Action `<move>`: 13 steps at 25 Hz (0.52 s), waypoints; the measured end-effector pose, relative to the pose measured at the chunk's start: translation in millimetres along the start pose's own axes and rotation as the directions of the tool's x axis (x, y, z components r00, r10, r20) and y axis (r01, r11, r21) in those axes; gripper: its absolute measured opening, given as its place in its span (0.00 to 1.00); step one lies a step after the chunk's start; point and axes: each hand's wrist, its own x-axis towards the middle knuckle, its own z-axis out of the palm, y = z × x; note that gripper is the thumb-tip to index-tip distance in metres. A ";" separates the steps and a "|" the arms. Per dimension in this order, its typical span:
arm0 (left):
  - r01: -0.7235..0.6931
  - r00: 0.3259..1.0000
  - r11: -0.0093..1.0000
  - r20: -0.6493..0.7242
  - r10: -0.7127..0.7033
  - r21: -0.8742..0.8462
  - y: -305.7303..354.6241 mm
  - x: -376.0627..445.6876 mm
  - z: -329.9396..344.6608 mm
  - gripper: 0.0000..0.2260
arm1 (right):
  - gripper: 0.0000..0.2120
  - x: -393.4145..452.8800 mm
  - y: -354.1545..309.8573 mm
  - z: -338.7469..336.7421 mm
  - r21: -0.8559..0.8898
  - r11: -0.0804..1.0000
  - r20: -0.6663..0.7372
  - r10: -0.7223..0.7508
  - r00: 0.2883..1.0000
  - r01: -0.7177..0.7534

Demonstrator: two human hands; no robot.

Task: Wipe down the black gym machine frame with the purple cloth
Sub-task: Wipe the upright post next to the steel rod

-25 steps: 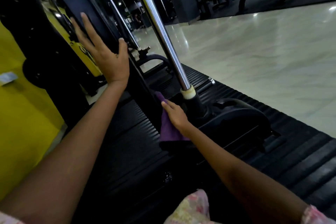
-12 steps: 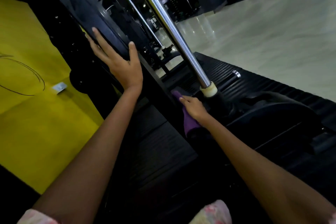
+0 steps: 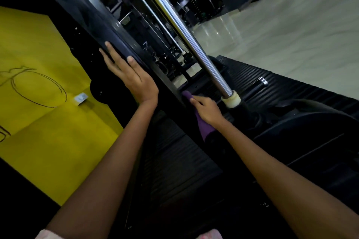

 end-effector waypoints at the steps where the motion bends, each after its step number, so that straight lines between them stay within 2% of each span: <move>1: 0.001 1.000 1.000 0.001 -0.001 0.004 -0.5 0.9 -0.3 0.20 | 0.17 7.0 -18.1 0.6 0.010 0.998 -0.009 -0.068 0.998 0.068; 3: 0.004 1.000 1.000 0.008 -0.004 0.004 1.3 2.3 -0.7 0.21 | 0.16 6.9 -47.5 5.5 0.110 0.960 -0.080 -0.251 0.965 0.259; 5: 0.007 1.000 1.000 0.015 -0.007 -0.001 2.7 1.9 -1.2 0.25 | 0.17 -4.5 -48.0 11.2 0.159 0.905 -0.150 -0.374 0.915 0.396; 7: 0.006 1.000 1.000 0.022 -0.007 0.002 0.0 1.8 -1.8 0.26 | 0.16 -13.1 -28.1 10.8 0.143 0.921 -0.173 -0.338 0.925 0.363; 10: 0.006 1.000 1.000 0.026 -0.006 0.016 -6.2 4.1 -2.4 0.24 | 0.15 0.8 -22.6 2.1 0.125 0.987 -0.051 -0.096 0.994 0.102; 11: 0.009 1.000 1.000 0.029 -0.009 0.007 -7.7 3.2 -2.3 0.24 | 0.15 6.9 -30.7 1.2 0.098 0.990 -0.026 -0.096 0.995 0.098; 13: 0.053 0.998 0.998 0.043 -0.051 -0.038 -9.1 -0.1 -2.6 0.26 | 0.15 7.1 -53.6 3.1 0.118 0.965 -0.063 -0.228 0.972 0.234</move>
